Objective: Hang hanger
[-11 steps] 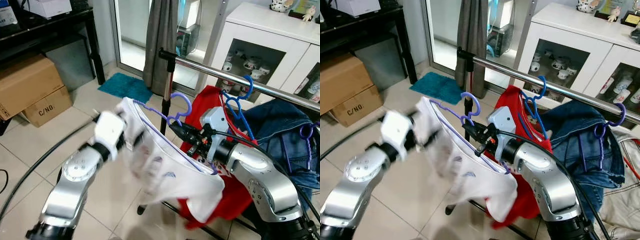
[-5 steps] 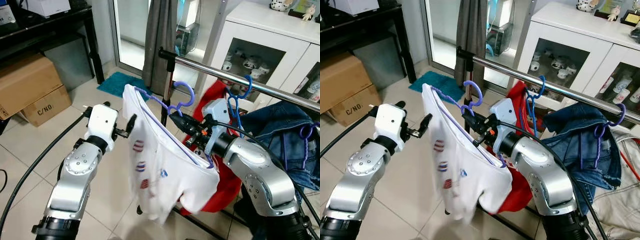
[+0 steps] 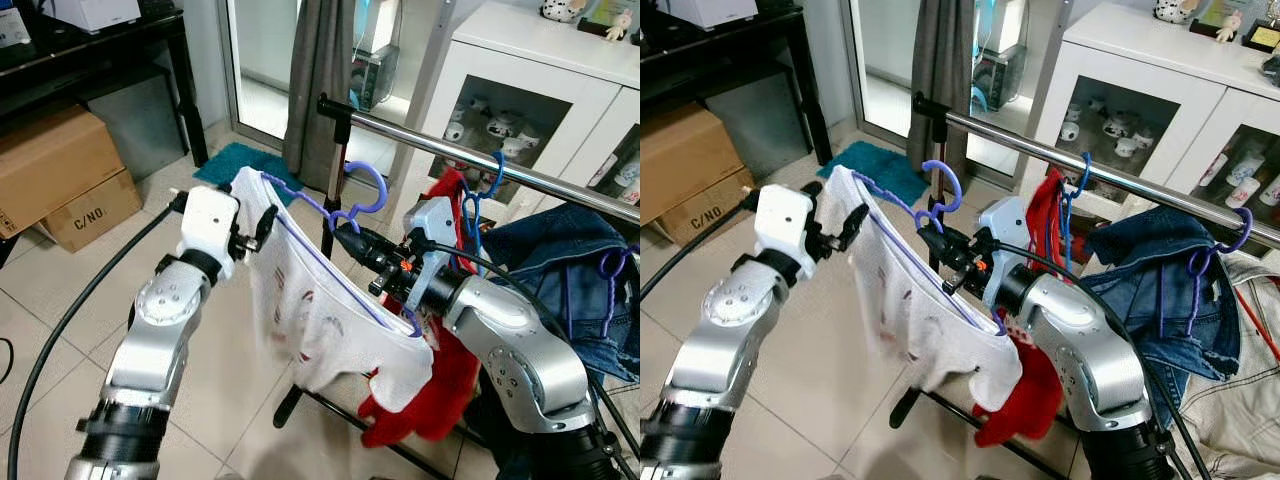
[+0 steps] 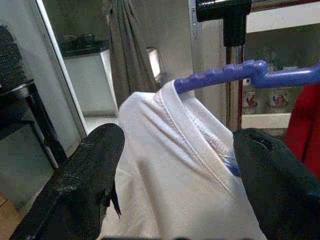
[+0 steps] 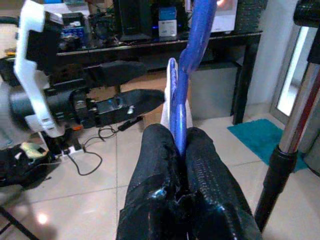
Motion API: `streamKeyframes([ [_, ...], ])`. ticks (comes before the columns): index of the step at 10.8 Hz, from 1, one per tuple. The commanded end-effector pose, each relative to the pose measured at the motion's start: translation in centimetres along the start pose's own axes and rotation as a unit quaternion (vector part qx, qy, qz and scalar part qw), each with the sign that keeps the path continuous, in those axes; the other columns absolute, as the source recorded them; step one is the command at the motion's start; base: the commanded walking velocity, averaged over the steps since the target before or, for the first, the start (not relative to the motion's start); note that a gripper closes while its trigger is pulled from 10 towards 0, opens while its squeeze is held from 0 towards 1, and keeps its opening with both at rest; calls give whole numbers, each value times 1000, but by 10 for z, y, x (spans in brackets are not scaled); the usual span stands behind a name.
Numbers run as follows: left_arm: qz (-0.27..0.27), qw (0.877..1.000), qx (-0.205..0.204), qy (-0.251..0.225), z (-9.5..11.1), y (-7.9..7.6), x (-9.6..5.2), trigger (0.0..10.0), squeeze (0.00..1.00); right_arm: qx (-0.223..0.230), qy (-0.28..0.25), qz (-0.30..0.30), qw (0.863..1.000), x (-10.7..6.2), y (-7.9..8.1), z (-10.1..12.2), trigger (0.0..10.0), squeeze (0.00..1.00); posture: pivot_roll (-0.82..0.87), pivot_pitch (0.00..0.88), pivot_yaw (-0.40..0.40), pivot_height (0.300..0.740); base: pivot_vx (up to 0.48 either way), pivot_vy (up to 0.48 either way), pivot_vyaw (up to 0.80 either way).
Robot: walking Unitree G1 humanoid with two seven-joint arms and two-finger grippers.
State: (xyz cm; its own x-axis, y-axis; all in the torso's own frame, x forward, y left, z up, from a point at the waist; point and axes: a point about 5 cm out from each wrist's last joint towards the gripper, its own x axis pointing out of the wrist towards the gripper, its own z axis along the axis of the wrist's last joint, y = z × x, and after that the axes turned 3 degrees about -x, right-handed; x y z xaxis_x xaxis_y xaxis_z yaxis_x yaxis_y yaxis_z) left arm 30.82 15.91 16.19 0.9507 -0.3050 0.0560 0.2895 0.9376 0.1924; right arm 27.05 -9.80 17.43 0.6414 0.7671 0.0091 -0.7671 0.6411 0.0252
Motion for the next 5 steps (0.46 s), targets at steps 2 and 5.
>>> streamKeyframes([
  [2,3,1000,-1,-10,4,3,6,3255,0,-15,-32,3,999,-3,-2,14,0,0,-74,16,-60,740,0,0,0],
  [5,3,1000,-4,-15,4,3,13,0,0,-13,-39,15,999,-4,1,15,0,0,-74,6,-60,740,0,0,0],
])
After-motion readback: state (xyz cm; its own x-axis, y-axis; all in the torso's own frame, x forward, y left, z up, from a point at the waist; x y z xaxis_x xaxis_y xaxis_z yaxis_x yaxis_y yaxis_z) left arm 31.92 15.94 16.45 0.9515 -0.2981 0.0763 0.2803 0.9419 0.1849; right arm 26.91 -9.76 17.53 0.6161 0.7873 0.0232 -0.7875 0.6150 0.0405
